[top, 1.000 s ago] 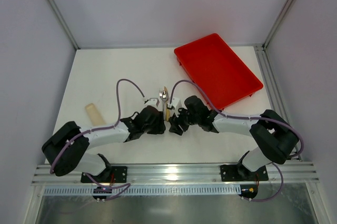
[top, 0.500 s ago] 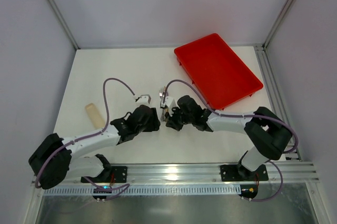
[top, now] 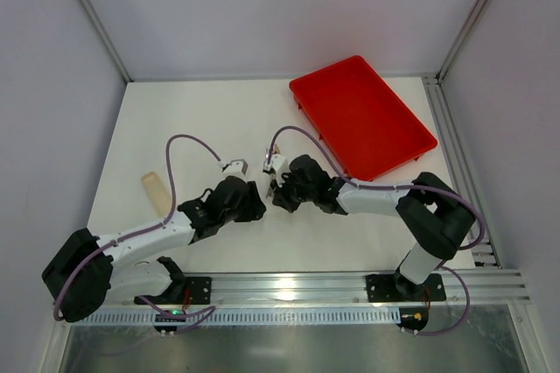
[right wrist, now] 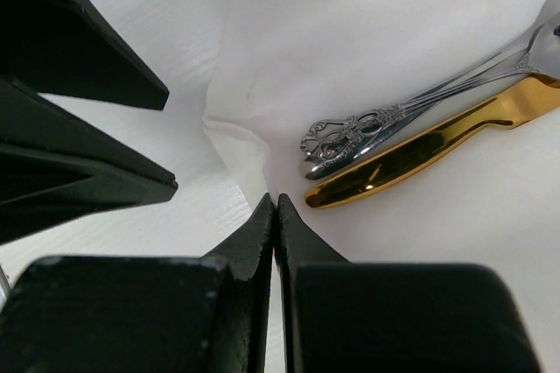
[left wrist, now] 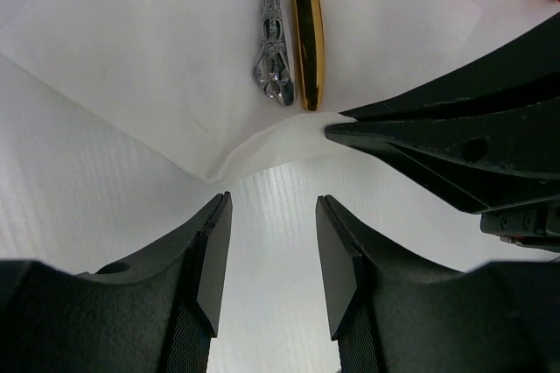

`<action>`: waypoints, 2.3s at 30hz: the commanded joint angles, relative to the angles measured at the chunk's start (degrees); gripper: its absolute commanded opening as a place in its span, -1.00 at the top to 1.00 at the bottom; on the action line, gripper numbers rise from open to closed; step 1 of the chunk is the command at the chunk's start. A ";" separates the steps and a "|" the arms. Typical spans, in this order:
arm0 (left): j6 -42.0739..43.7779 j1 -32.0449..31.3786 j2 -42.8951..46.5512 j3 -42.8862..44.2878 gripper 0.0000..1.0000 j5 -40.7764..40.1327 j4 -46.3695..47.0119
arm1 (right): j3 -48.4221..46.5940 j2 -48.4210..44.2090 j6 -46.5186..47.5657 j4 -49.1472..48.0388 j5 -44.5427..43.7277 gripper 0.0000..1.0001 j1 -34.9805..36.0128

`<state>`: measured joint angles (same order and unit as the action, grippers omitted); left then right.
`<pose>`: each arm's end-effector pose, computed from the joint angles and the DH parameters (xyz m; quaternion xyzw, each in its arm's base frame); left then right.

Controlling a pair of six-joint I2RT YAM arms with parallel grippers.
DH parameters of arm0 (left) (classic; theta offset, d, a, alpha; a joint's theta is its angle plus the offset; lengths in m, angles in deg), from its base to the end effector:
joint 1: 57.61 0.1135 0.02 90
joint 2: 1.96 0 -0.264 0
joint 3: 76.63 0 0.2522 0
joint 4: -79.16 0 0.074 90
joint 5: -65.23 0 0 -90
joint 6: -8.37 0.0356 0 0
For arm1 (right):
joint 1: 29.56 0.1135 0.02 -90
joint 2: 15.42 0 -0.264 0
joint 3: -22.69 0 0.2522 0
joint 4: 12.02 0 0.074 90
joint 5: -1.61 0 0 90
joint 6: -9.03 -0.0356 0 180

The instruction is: Place the utensils on the paper napkin and roll it up

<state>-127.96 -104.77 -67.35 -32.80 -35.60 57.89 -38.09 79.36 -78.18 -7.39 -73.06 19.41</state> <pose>0.1576 -0.1601 0.1868 -0.0311 0.9126 -0.2308 0.3359 0.2133 0.2594 0.1679 -0.4419 0.7783 0.2790 0.3480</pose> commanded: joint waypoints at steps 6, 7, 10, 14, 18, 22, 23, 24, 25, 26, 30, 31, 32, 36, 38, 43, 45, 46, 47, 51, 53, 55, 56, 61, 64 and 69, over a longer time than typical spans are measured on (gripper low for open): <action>-0.52 0.05 -2.99 -0.18 0.07 4.06 6.19 | 2.64 -0.30 -7.26 -8.71 -2.68 0.92 -0.89; -0.52 0.05 -3.43 -0.18 0.07 4.24 6.45 | 2.64 -0.04 -7.79 -9.06 -2.33 0.92 -0.89; -0.61 -0.04 -5.01 -0.01 0.07 4.68 7.24 | 3.25 0.14 -9.46 -10.20 -3.02 0.92 -0.89; -0.61 -0.04 -6.68 0.17 0.08 5.12 9.00 | 5.71 -1.62 -10.78 -13.02 -6.01 0.91 -0.89; -0.35 0.05 -9.58 1.31 0.09 4.85 9.35 | 5.63 -1.71 -11.57 -12.15 -6.81 0.76 -0.89; -0.08 0.05 -11.69 3.24 0.10 4.68 9.62 | 5.98 -2.23 -13.24 -11.79 -7.77 0.53 -0.89; 0.09 -0.04 -12.22 3.51 0.10 4.68 9.70 | 6.15 -2.49 -13.59 -11.79 -7.77 0.52 -0.89; 0.10 0.05 -12.57 3.95 0.11 4.68 9.71 | 6.33 -2.76 -13.68 -11.79 -8.30 0.50 -0.89; 0.18 0.05 -13.44 4.21 0.11 4.59 9.53 | 6.42 -3.46 -14.12 -11.27 -8.74 0.49 -0.98; 0.36 0.05 -13.71 4.91 0.12 4.50 9.44 | 6.42 -3.73 -14.21 -10.92 -9.09 0.49 -0.81; 0.53 0.05 -14.68 6.14 0.13 4.24 9.00 | 6.51 -5.57 -15.35 -8.20 -12.86 0.47 -0.89; 0.53 -0.04 -14.68 6.41 0.13 4.15 8.91 | 6.59 -5.75 -15.27 -7.23 -13.22 0.47 -0.89; 0.62 0.05 -14.86 6.67 0.13 4.06 8.65 | 6.51 -6.01 -15.35 -6.79 -13.14 0.47 -0.89; 0.97 0.05 -16.00 7.73 0.14 3.54 8.47 | 6.42 -5.57 -15.88 -5.03 -13.40 0.47 -0.89; 0.97 0.05 -17.05 8.43 0.14 3.36 8.65 | 6.94 -5.75 -16.58 -5.03 -14.45 0.47 -0.89; 2.11 0.05 -20.22 11.24 0.19 3.45 7.69 | 7.48 -8.73 -20.01 -2.32 -20.24 0.47 -0.89; 2.29 0.05 -21.53 11.68 0.20 2.92 7.68 | 6.60 -10.31 -21.76 0.58 -22.87 0.47 -0.89; 2.29 0.05 -21.97 11.77 0.20 2.75 7.68 | 6.33 -10.49 -22.73 1.47 -23.85 0.47 -0.89; 2.21 0.13 -22.24 12.29 0.21 2.74 7.68 | 5.90 -10.50 -23.78 2.17 -24.73 0.47 -0.89; 2.20 0.05 -24.00 13.53 0.22 3.18 7.77 | 5.98 -10.06 -27.03 4.81 -25.54 0.53 -0.90; 2.29 0.05 -24.44 13.97 0.22 3.01 7.68 | 6.85 -10.84 -28.70 4.64 -23.78 0.53 -0.81; 2.29 0.05 -24.44 14.14 0.22 2.57 7.68 | 7.56 -11.89 -32.13 4.03 -22.37 0.55 -0.89; 2.29 0.13 -24.35 14.23 0.23 2.48 6.29 | 8.26 -12.25 -32.93 3.59 -21.75 0.59 -0.89; 2.03 0.05 -23.74 14.06 0.24 1.78 5.22 | 7.74 -12.43 -35.22 1.74 -19.12 0.64 -0.63; 2.12 0.13 -23.65 14.06 0.24 1.25 4.70 | 7.04 -11.03 -36.35 1.22 -17.36 0.66 -0.46; 1.94 0.05 -23.21 13.79 0.25 0.72 4.43 | 7.12 -7.96 -38.91 -1.51 -16.30 0.67 0.25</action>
<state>-126.38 -104.79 -91.48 -20.45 -32.65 63.02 -29.65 69.57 -114.16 -5.13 -90.55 19.01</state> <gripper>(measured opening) 0.379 0.169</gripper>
